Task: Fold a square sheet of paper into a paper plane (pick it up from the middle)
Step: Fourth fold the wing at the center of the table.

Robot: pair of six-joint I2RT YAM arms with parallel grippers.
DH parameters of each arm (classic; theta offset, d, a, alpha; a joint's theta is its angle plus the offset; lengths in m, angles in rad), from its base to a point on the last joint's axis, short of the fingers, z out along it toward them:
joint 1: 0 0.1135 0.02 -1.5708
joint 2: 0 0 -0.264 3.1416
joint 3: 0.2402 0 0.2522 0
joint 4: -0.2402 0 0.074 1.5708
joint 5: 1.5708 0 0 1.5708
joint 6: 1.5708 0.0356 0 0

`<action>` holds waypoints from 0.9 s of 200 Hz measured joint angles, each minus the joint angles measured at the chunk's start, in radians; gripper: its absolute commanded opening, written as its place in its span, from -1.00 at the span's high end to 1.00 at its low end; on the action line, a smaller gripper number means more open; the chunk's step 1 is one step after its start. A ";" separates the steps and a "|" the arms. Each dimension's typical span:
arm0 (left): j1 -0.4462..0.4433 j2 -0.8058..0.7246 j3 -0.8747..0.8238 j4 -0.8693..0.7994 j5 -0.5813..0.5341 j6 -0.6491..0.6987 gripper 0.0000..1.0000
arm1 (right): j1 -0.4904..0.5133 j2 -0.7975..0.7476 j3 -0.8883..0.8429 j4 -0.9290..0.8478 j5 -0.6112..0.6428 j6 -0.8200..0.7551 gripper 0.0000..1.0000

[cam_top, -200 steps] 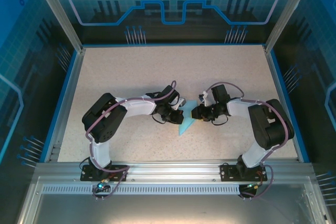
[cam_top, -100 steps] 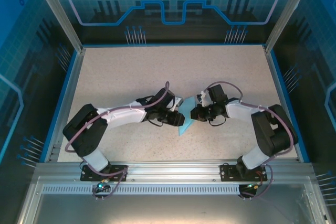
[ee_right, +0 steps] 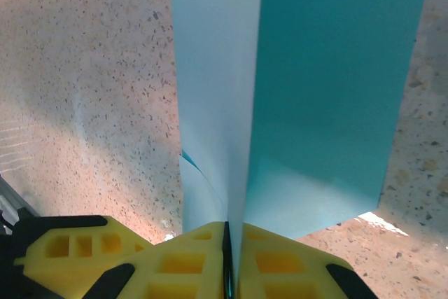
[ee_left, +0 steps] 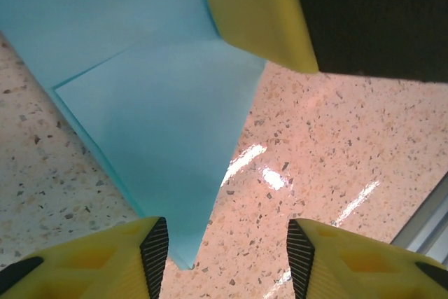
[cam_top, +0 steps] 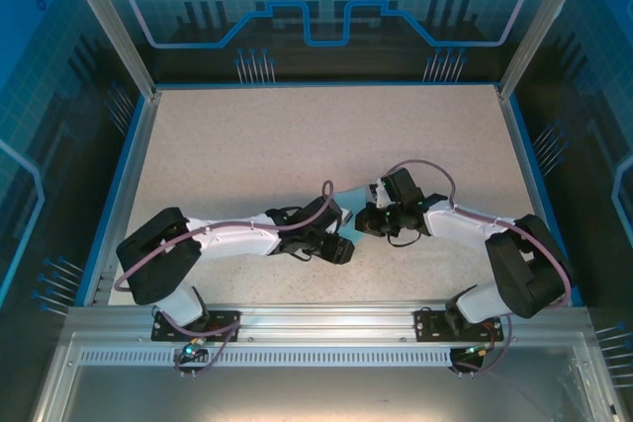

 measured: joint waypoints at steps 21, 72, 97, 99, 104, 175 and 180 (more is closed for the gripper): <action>-0.024 0.006 0.000 0.001 -0.041 0.003 -0.14 | 0.000 0.000 0.000 -0.006 0.010 0.005 0.76; -0.088 0.054 0.056 -0.002 -0.171 0.011 -0.16 | 0.000 0.000 0.000 -0.006 0.012 0.013 0.73; -0.106 0.089 0.085 -0.029 -0.246 0.008 -0.16 | -0.001 0.000 0.000 -0.011 0.013 0.015 0.72; -0.107 0.091 0.086 -0.031 -0.249 0.008 -0.15 | 0.000 0.000 0.000 -0.010 0.013 0.015 0.72; -0.109 0.095 0.089 -0.033 -0.263 0.008 -0.16 | 0.000 0.000 0.000 -0.010 0.013 0.015 0.72; -0.136 0.100 0.095 -0.054 -0.383 0.005 0.03 | -0.001 0.001 0.004 -0.010 0.009 0.018 0.70; -0.136 0.100 0.095 -0.054 -0.386 0.005 0.03 | -0.001 0.001 0.006 -0.010 0.008 0.018 0.70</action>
